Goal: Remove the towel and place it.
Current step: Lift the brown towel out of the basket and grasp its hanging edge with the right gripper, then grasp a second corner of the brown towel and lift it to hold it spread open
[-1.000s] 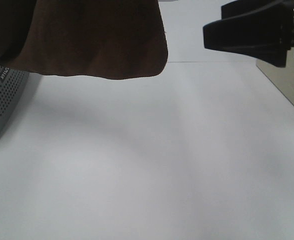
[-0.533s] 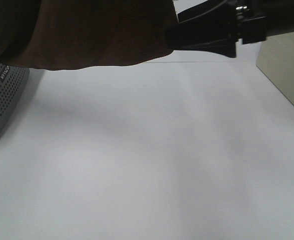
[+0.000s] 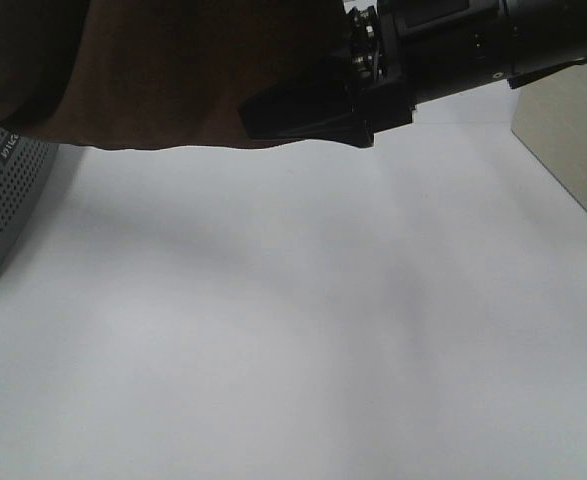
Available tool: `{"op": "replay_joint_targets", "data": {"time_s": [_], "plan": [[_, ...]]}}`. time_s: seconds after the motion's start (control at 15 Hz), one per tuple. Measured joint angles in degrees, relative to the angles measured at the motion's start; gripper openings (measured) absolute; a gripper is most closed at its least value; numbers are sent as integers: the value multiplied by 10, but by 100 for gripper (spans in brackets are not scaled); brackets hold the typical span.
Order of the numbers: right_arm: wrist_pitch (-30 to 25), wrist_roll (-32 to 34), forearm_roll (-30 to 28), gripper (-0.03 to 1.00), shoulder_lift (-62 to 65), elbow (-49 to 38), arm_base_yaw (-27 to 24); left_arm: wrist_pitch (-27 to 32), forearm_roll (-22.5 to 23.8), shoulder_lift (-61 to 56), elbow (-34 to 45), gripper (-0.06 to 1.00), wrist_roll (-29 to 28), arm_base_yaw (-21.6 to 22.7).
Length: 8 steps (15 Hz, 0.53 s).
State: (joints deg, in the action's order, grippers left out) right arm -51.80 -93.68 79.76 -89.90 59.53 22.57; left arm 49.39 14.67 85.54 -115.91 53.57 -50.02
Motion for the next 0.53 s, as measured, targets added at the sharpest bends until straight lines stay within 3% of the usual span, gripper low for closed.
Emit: {"op": "replay_joint_targets", "data": {"time_s": [0.4, 0.53], "plan": [[5, 31, -43, 48, 2, 0, 0, 23, 11, 0, 0, 0, -6, 0], [15, 38, -48, 36, 9, 0, 0, 23, 13, 0, 0, 0, -6, 0]]}}
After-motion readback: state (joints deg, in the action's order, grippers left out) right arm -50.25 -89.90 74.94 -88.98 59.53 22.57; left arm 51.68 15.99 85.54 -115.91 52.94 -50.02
